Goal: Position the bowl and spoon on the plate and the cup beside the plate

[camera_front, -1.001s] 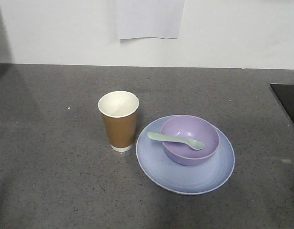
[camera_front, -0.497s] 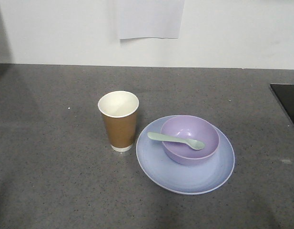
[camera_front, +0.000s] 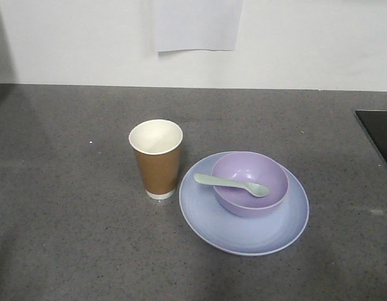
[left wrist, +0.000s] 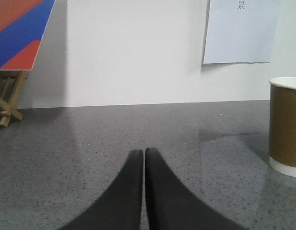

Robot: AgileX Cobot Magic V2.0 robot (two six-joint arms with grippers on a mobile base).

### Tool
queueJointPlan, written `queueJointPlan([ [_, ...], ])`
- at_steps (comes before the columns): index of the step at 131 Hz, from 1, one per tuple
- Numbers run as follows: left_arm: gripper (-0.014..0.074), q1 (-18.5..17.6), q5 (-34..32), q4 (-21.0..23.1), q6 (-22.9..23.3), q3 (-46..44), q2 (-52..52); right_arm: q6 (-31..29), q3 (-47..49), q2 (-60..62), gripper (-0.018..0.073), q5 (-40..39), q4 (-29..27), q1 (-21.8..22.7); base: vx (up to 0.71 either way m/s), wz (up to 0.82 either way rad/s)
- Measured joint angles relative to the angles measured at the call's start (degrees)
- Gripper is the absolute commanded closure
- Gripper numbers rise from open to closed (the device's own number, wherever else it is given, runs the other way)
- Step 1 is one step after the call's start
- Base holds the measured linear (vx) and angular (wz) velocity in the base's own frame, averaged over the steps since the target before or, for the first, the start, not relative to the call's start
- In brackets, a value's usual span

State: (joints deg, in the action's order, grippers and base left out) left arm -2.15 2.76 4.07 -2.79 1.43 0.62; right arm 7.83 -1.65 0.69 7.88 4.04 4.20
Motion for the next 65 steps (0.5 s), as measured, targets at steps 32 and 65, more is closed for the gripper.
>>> queueJointPlan([
  [32,0.0604,0.0,0.0,0.0,0.0,0.0,0.0,-0.49,0.0,0.0,0.0561,-0.38,0.39,0.0,0.0,0.0],
  [65,0.0604,0.0,0.0,0.0,0.0,0.0,0.0,-5.33,0.0,0.0,0.0561,-0.45,-3.04,0.0,0.0,0.0],
])
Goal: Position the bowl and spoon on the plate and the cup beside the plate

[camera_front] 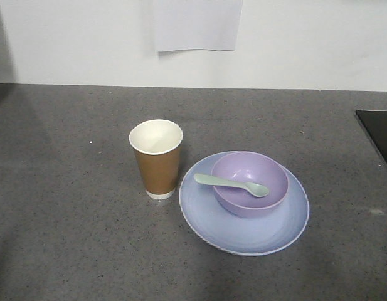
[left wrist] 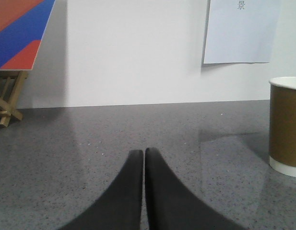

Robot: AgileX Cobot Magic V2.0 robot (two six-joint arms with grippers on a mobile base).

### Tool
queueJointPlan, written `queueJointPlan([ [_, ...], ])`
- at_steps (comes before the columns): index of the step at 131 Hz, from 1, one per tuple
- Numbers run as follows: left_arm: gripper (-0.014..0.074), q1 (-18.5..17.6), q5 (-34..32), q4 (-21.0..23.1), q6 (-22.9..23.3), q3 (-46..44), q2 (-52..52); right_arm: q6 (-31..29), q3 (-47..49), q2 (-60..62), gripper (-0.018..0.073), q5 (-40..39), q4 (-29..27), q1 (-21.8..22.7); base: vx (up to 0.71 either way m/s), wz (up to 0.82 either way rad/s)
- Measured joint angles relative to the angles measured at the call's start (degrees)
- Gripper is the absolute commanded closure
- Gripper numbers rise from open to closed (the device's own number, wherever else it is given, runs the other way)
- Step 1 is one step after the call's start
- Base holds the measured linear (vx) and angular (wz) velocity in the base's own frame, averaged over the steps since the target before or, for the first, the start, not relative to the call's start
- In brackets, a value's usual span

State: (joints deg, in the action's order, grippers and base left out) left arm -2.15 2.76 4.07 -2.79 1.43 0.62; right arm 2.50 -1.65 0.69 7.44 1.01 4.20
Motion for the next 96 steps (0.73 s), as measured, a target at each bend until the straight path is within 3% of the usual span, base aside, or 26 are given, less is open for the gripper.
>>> queueJointPlan([
  [96,0.0604,0.0,0.0,0.0,0.0,0.0,0.0,-0.33,0.0,0.0,0.0561,0.0,-0.53,0.0,0.0,0.0],
])
